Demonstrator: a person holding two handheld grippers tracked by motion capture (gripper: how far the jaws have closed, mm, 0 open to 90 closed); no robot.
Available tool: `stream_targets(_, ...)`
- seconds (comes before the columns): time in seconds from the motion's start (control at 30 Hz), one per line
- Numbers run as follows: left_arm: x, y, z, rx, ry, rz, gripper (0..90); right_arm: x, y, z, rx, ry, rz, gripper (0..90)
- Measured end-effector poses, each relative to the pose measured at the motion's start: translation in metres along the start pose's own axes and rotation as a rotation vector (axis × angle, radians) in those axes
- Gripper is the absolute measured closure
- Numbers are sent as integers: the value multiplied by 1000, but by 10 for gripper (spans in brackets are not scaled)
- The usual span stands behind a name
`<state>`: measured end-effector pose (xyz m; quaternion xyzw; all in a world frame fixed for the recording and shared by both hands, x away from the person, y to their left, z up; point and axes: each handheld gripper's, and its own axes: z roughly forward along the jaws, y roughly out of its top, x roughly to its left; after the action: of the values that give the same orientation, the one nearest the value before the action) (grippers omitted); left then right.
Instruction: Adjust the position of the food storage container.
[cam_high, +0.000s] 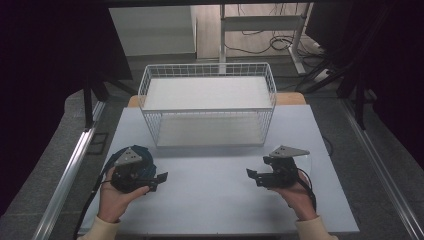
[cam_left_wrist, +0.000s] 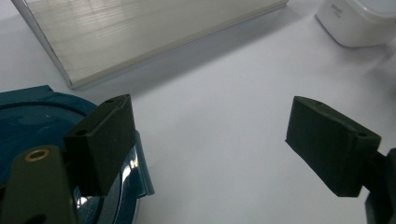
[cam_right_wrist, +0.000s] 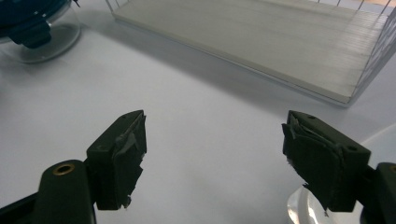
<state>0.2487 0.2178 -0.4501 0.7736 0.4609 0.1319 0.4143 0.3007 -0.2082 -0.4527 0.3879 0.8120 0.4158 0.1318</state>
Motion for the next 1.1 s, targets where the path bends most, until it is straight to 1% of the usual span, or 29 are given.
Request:
stream_targets(0.07, 0, 0, 0, 4, -1, -1, 153, 0, 0, 1, 12, 4, -10, 211)
stream_targets(0.27, 0, -2, 0, 8, -19, -10, 152, -3, 2, -3, 5, -11, -15, 211)
stream_targets(0.37, -1, -3, -1, 20, -7, 2, 152, -4, 2, -2, 11, -22, -19, 212)
stream_targets(0.47, -3, -5, -4, 24, -2, 14, 152, -1, 4, -1, 14, -24, -25, 213)
stream_targets(0.53, -4, -5, -7, 16, -5, 5, 152, 2, 5, -1, 15, -20, -34, 213)
stream_targets(0.6, -3, -5, -9, 4, -16, -5, 154, 4, 5, -1, 21, -17, -43, 213)
stream_targets(0.63, -3, -5, -10, 6, -16, -4, 154, 4, 5, -1, 21, -16, -44, 213)
stream_targets(0.73, -2, -5, -11, 9, -9, -3, 155, 3, 6, -2, 20, -16, -42, 213)
stream_targets(0.93, 3, -1, -15, 2, -12, -30, 178, -1, 2, -7, 14, -12, -22, 213)
stream_targets(1.03, 7, 3, -18, 4, 7, -30, 187, -2, 1, -11, 8, -11, -11, 214)
stream_targets(1.1, 10, 6, -23, 1, 22, -39, 191, -2, 1, -14, 3, -15, -8, 215)
